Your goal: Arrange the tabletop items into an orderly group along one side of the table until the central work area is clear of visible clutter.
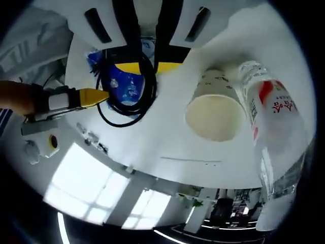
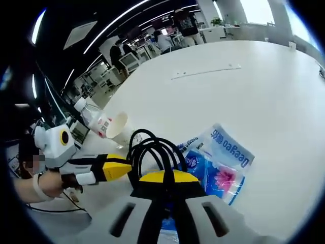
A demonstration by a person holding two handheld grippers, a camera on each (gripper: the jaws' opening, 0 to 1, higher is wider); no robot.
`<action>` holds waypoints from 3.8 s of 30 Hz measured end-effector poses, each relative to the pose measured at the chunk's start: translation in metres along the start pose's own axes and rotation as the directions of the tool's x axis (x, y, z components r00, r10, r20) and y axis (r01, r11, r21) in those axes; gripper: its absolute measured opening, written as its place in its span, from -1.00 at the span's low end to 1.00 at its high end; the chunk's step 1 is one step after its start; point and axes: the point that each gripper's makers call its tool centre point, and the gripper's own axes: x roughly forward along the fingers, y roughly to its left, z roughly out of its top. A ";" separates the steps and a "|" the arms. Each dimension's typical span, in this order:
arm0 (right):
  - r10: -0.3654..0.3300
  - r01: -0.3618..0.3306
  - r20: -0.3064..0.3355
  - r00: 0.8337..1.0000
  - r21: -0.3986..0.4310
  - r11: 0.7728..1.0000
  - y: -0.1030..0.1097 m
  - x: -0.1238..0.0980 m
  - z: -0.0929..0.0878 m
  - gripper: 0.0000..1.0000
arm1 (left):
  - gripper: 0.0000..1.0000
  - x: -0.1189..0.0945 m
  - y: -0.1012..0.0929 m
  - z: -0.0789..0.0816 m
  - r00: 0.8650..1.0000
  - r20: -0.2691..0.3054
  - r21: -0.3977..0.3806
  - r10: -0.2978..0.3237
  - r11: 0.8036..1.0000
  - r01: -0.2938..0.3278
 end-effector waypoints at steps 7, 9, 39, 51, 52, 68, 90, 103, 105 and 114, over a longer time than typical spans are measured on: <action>0.015 -0.015 0.019 1.000 -0.013 1.000 0.007 -0.012 0.007 -1.00 | -0.91 -0.009 -0.009 0.011 1.000 0.013 0.031 0.001 1.000 -0.002; 0.015 -0.014 0.026 1.000 -0.011 1.000 0.006 -0.018 0.009 -1.00 | -0.91 -0.010 -0.014 0.015 1.000 0.014 0.037 -0.001 0.999 0.001; -0.154 0.142 0.067 0.986 0.156 0.977 -0.122 -0.132 -0.029 -1.00 | -0.91 0.091 -0.156 0.004 0.966 -0.132 0.132 -0.221 0.962 0.238; -0.144 0.139 0.008 0.990 0.209 0.968 -0.149 -0.138 -0.061 -1.00 | -0.91 0.111 -0.176 -0.025 0.950 -0.200 0.106 -0.239 0.959 0.264; -0.142 0.138 0.002 0.990 0.216 0.967 -0.150 -0.137 -0.063 -1.00 | -0.91 0.112 -0.176 -0.029 0.948 -0.213 0.105 -0.238 0.959 0.265; -0.128 0.138 -0.055 0.990 0.272 0.952 -0.175 -0.126 -0.091 -1.00 | -0.91 0.133 -0.176 -0.056 0.934 -0.274 0.082 -0.231 0.962 0.262; -0.095 0.111 -0.065 0.993 0.332 0.937 -0.181 -0.115 -0.097 -1.00 | -0.92 0.135 -0.171 -0.063 0.930 -0.294 0.070 -0.219 0.966 0.250; -0.089 0.101 -0.051 0.995 0.357 0.929 -0.183 -0.109 -0.098 -1.00 | -0.91 0.137 -0.166 -0.066 0.934 -0.291 0.061 -0.209 0.970 0.237; -0.084 0.096 -0.049 0.995 0.348 0.932 -0.182 -0.109 -0.097 -1.00 | -0.91 0.137 -0.167 -0.066 0.935 -0.285 0.062 -0.209 0.970 0.236; -0.076 0.075 -0.009 0.997 0.310 0.948 -0.178 -0.112 -0.088 -0.80 | -0.73 0.135 -0.170 -0.052 0.954 -0.224 0.143 -0.202 0.961 0.237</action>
